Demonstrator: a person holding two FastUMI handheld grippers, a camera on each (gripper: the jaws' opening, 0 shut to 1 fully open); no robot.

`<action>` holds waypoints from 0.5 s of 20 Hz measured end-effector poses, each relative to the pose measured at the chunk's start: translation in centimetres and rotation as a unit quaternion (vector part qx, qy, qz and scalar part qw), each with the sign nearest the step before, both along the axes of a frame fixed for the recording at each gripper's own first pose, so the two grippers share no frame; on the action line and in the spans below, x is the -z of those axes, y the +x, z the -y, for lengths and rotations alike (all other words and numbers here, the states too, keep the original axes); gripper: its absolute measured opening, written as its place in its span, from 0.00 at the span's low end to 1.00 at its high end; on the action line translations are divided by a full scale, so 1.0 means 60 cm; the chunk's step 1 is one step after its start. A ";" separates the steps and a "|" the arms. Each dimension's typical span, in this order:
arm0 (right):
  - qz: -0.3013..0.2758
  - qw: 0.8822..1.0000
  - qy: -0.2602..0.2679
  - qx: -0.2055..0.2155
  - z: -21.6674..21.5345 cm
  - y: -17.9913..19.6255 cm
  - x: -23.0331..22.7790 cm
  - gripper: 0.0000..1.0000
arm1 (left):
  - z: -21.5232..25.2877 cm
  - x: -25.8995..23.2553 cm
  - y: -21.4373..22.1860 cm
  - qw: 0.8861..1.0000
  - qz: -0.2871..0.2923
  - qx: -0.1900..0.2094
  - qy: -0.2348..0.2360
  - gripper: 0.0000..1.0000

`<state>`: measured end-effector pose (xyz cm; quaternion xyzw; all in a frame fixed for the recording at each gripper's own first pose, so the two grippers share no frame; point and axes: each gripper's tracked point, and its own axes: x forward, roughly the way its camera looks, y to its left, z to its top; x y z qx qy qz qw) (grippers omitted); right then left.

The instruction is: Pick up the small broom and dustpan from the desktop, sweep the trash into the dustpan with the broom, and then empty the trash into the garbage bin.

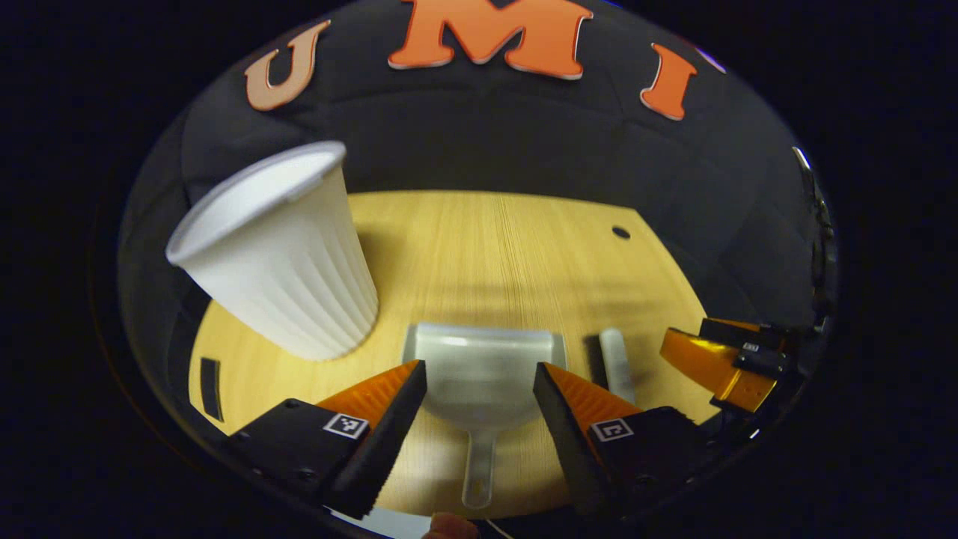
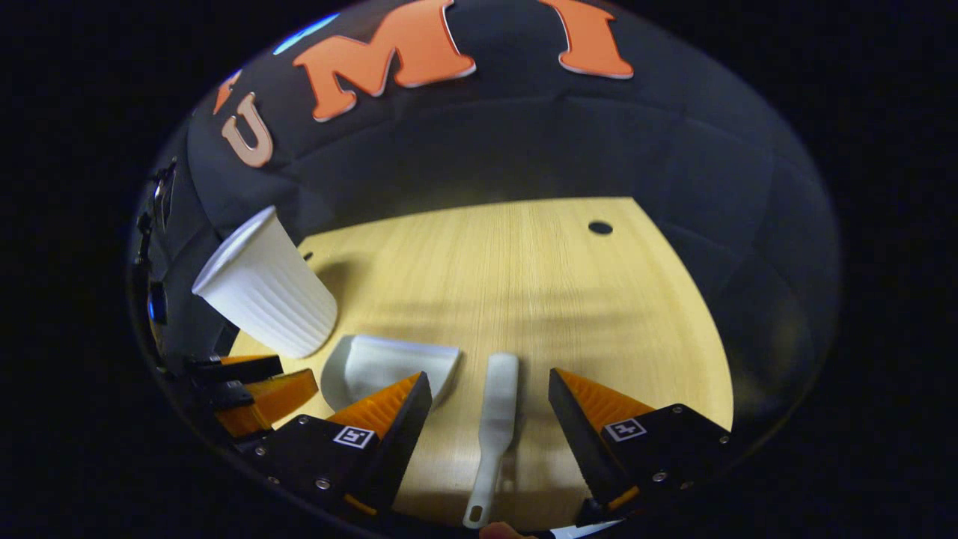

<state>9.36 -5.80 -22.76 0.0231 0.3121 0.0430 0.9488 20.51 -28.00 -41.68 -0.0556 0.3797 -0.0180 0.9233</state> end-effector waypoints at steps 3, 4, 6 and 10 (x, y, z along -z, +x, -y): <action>0.101 0.995 -0.005 -0.009 -0.014 0.020 -0.115 0.95 | -0.103 -0.074 -0.023 0.992 0.125 -0.016 0.031 0.96; 0.136 0.990 0.011 -0.022 -0.029 0.022 -0.156 0.95 | -0.166 -0.170 0.001 0.985 0.171 -0.022 0.033 0.96; 0.204 0.979 0.015 -0.024 -0.037 0.016 -0.223 0.95 | -0.208 -0.262 0.040 0.964 0.265 -0.029 0.009 0.95; 0.311 0.950 -0.017 -0.013 0.009 0.003 -0.288 0.95 | -0.165 -0.416 -0.002 0.920 0.388 -0.042 0.037 0.94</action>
